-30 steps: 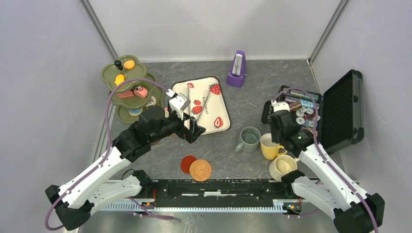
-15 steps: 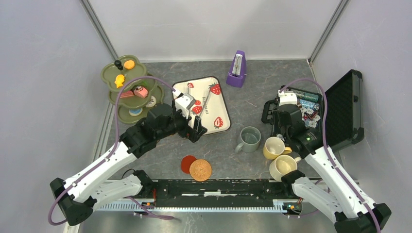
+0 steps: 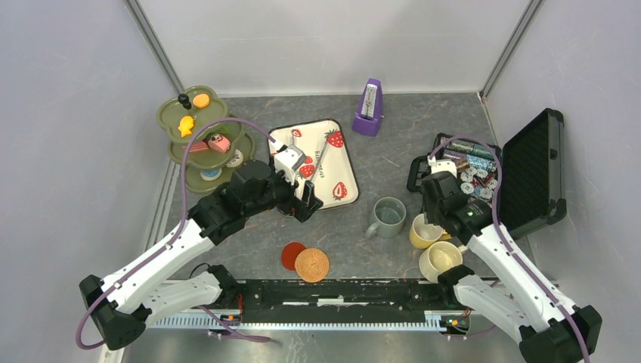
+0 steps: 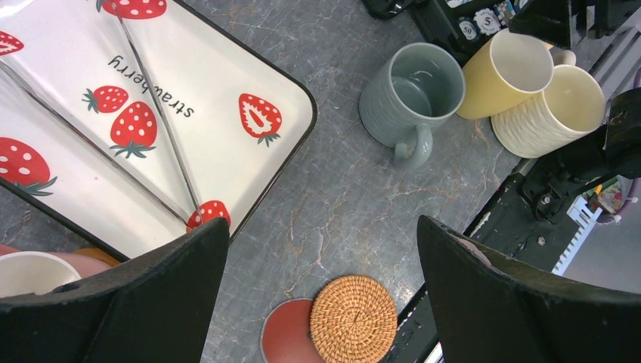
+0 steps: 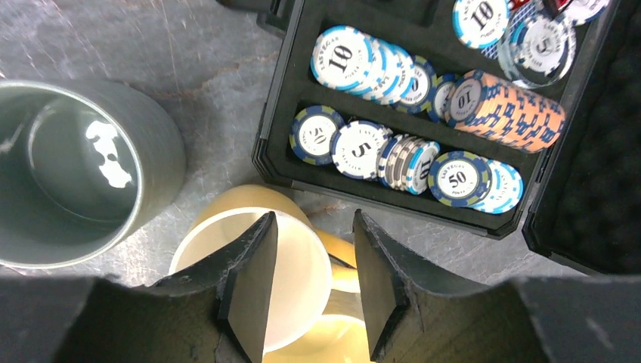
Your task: Serve the afternoon tea
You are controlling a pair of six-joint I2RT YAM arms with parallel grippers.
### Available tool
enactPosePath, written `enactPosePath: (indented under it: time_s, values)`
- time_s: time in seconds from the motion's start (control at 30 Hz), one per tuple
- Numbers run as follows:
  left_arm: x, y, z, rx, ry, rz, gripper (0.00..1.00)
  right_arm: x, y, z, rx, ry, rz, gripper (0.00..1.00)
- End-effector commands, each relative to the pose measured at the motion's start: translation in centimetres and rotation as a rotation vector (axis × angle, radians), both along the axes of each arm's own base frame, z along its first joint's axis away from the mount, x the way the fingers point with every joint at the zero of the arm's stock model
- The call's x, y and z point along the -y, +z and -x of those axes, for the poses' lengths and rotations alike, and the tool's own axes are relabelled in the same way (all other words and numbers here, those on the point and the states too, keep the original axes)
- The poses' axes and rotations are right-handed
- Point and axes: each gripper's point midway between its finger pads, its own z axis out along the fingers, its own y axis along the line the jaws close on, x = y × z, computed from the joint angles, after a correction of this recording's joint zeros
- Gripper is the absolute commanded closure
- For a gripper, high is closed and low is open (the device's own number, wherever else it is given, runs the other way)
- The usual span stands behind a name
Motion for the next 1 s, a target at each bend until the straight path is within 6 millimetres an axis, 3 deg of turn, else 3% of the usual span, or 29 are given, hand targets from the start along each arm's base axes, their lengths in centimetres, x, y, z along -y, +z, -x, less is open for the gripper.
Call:
enactPosePath:
  time_s: [0.0, 0.37, 0.63, 0.77, 0.97]
  values:
    - [0.3, 1.9, 0.1, 0.028, -0.014, 0.035, 0.00, -0.1, -1.5, 0.6, -0.059, -0.004, -0.001, 0.52]
    - [0.0, 1.8, 0.1, 0.037, -0.009, 0.026, 0.00, -1.0, -3.8, -0.6, -0.102, 0.045, 0.015, 0.54]
    - [0.0, 1.6, 0.0, 0.039, -0.005, 0.019, 0.00, -3.3, -6.0, -1.7, -0.120, 0.178, -0.033, 0.66]
    - [-0.1, 1.5, 0.0, 0.036, -0.003, 0.015, 0.00, -3.6, -5.3, -2.4, -0.095, 0.190, -0.036, 0.79]
    - [0.1, 1.4, -0.1, 0.028, -0.005, 0.017, 0.00, -4.0, -1.9, -4.0, 0.002, 0.205, -0.041, 0.95]
